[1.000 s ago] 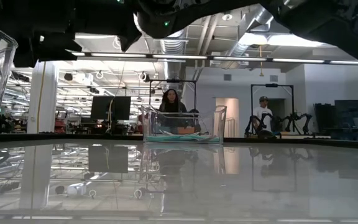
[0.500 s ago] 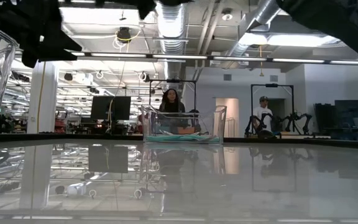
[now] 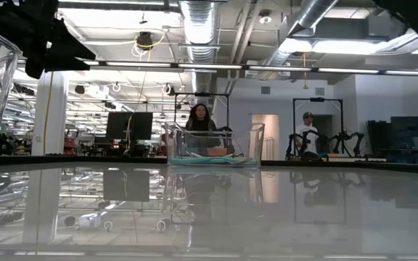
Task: Sort silverware by color (type)
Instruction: Return to home position
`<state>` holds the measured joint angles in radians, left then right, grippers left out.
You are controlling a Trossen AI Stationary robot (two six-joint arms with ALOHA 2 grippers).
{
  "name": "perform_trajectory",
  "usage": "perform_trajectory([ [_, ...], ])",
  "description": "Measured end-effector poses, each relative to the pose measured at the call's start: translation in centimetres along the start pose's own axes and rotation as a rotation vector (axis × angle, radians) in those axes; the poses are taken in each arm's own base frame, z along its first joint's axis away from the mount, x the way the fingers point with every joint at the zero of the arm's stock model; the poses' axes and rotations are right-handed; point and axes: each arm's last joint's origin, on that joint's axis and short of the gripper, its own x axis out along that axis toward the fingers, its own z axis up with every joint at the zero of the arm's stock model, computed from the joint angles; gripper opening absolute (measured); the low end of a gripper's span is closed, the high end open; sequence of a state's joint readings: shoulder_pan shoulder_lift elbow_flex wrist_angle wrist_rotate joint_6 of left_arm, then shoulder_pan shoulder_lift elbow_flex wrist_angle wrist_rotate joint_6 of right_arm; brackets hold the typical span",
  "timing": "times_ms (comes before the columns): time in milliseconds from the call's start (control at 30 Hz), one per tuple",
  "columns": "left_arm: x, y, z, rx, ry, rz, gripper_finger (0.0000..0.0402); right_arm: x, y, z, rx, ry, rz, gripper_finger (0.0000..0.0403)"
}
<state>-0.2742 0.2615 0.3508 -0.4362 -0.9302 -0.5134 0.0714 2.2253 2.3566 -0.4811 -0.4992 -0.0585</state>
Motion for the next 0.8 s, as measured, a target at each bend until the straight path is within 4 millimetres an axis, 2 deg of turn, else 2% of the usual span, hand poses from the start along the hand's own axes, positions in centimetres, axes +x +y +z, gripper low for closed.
perform_trajectory([
  [167,0.0,0.0,0.0,0.011,0.000,0.000,0.0190,-3.8,0.4,1.6,0.030,0.046,-0.025,0.0111],
  [367,0.0,0.0,0.0,0.000,-0.003,-0.003,0.0190,-9.6,1.4,2.8,0.066,0.170,-0.085,0.0111],
  [500,0.0,0.0,0.1,0.000,-0.003,-0.003,0.0190,-11.7,1.2,2.6,0.136,0.239,-0.153,0.0111],
  [567,0.0,0.0,0.1,0.016,-0.004,-0.003,0.0190,-12.2,1.2,2.4,0.170,0.269,-0.157,0.0111],
  [667,0.0,0.0,0.1,0.016,-0.003,-0.004,0.0190,-13.6,2.4,2.0,0.170,0.359,-0.138,0.0111],
  [800,0.0,-0.1,0.0,-0.002,0.000,-0.011,0.0190,-14.4,3.8,2.0,0.137,0.404,-0.072,0.0111],
])
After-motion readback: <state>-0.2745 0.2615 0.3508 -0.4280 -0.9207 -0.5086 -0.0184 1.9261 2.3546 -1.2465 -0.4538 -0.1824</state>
